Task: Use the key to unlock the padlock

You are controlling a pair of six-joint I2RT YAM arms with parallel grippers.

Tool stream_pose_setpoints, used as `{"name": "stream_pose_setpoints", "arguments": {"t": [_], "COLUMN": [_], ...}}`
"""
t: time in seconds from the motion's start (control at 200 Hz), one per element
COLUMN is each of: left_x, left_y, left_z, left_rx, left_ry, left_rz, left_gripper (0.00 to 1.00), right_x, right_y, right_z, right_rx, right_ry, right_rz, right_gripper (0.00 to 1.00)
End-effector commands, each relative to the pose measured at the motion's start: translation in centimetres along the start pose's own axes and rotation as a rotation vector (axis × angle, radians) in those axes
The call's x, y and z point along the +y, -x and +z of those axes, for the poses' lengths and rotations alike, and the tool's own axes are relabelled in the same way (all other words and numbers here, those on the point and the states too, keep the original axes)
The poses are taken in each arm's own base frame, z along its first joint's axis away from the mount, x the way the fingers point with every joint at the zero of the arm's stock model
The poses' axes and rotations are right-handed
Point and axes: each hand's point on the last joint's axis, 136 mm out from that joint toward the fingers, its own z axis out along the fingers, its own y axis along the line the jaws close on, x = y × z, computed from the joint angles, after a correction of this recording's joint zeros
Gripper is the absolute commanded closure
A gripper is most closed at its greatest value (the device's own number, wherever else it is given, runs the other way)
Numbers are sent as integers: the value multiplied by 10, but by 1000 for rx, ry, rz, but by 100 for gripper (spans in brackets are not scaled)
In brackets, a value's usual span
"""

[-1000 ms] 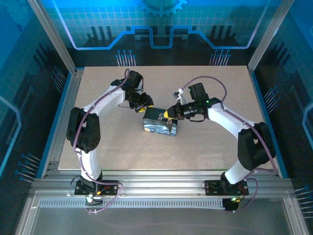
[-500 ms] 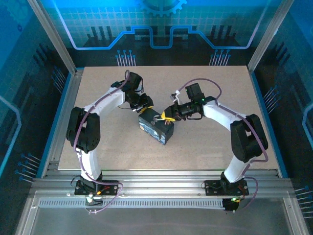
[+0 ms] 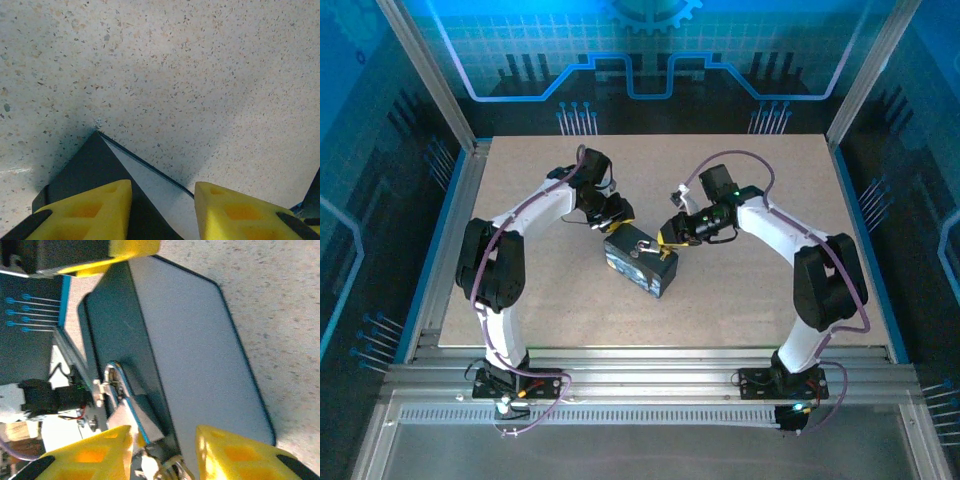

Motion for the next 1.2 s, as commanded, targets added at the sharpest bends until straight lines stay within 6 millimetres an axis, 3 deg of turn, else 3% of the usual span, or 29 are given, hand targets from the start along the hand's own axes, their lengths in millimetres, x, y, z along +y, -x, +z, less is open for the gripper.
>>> {"name": "stream_pose_setpoints", "arguments": {"t": [0.0, 0.165, 0.23, 0.39, 0.525, 0.685, 0.99, 1.196], "left_x": [10, 9, 8, 6, 7, 7, 6, 6], "left_y": [-14, -13, -13, -12, -14, -15, -15, -16], "left_z": [-2, -3, -3, -2, -2, -3, -3, -3], "left_rx": [52, 52, 52, 58, 65, 69, 73, 73], "left_ry": [32, 29, 26, 21, 22, 23, 16, 17], "left_rz": [-3, -1, -2, 2, 8, 13, 6, 6], "left_gripper": [62, 62, 62, 62, 62, 62, 62, 62], "right_x": [1, 21, 34, 51, 56, 51, 33, 31], "right_y": [2, 6, 5, -4, -10, -6, -10, -10], "right_z": [-25, -39, -40, -27, -16, -8, 13, 19], "right_rx": [-33, -98, -114, -95, -79, -59, 42, 53], "right_ry": [-102, -170, -172, -173, -142, -148, -187, -189], "right_rz": [-113, -340, -455, -735, -918, -1015, -1055, -1068], "right_gripper": [61, 57, 46, 43, 30, 30, 38, 46]}}
